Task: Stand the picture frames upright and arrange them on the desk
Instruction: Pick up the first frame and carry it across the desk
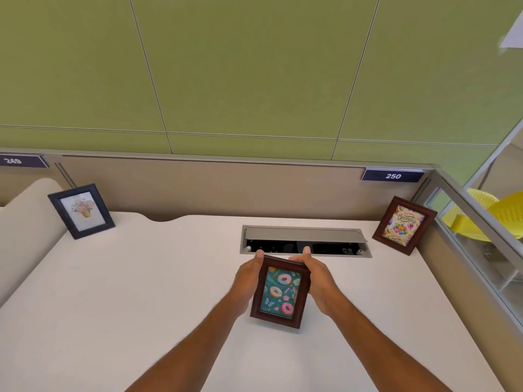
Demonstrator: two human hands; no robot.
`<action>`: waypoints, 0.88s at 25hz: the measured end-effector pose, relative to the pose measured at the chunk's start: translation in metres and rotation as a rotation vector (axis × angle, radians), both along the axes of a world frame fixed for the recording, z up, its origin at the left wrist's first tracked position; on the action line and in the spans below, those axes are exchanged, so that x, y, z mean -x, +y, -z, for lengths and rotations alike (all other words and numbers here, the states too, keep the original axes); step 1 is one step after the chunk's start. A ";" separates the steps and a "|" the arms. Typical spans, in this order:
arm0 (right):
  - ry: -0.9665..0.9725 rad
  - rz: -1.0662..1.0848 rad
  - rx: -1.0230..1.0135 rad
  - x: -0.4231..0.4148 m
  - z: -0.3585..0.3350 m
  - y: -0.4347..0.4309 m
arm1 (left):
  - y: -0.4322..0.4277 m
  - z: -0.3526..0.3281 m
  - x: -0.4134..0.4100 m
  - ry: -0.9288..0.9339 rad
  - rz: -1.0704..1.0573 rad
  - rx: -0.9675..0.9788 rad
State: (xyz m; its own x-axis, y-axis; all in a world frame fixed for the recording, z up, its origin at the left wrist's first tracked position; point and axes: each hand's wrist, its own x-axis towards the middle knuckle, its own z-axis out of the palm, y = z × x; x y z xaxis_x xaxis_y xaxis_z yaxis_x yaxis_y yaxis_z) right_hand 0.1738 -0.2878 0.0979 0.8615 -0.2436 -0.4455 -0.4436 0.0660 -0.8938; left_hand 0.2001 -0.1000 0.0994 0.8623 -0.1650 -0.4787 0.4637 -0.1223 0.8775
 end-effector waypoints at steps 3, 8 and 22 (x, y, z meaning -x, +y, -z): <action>-0.017 -0.064 -0.035 -0.012 -0.012 0.021 | 0.020 -0.007 -0.004 -0.035 -0.116 0.020; -0.013 -0.134 -0.083 -0.034 -0.030 0.061 | 0.058 -0.018 -0.025 -0.078 -0.293 0.004; 0.015 -0.288 -0.255 -0.087 -0.026 0.158 | 0.172 -0.038 -0.105 -0.161 -0.441 0.022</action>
